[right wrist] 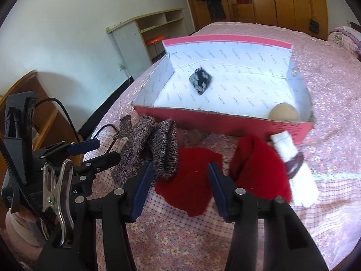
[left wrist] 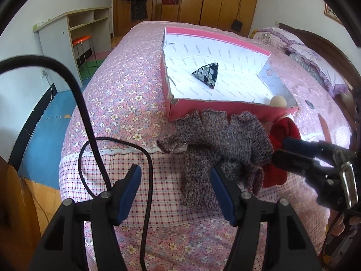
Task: Organize soft objects
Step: 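Reach the right gripper to the grey knit glove and close on it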
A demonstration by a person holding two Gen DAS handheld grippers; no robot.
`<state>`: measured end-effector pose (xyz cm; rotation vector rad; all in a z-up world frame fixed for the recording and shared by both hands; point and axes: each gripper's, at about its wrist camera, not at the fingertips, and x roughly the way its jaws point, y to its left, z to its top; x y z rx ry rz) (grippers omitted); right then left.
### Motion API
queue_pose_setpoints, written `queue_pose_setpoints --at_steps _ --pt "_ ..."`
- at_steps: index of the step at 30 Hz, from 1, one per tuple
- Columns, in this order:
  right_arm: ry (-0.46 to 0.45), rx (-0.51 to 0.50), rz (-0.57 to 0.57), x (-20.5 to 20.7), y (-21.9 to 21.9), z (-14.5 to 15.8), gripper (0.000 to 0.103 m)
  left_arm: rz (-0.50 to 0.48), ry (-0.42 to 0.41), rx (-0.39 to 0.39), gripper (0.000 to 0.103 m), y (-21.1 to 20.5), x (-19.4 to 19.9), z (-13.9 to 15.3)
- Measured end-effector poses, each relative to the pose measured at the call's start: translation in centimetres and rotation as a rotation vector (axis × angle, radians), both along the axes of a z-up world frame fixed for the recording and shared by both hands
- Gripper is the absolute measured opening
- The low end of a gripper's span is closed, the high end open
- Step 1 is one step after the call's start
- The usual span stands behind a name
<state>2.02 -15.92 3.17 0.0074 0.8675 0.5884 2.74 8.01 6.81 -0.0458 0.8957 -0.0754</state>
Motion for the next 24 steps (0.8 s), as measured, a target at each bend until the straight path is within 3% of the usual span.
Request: queue_pose_setpoints --at_steps 16,20,24 --pt "-0.028 -0.071 0.077 2.0 4.8 -0.9 0.05 -0.011 0.019 -0.023 0.067 0.4 0.1 -1.4" --pt "-0.049 -0.083 0.061 2.1 5.1 -1.0 0.029 -0.009 0.023 -0.03 0.067 0.6 0.2 -1.6" --pt "-0.06 -0.051 0.05 2.1 4.5 -0.7 0.018 -0.009 0.025 -0.04 0.067 0.8 0.3 -1.7"
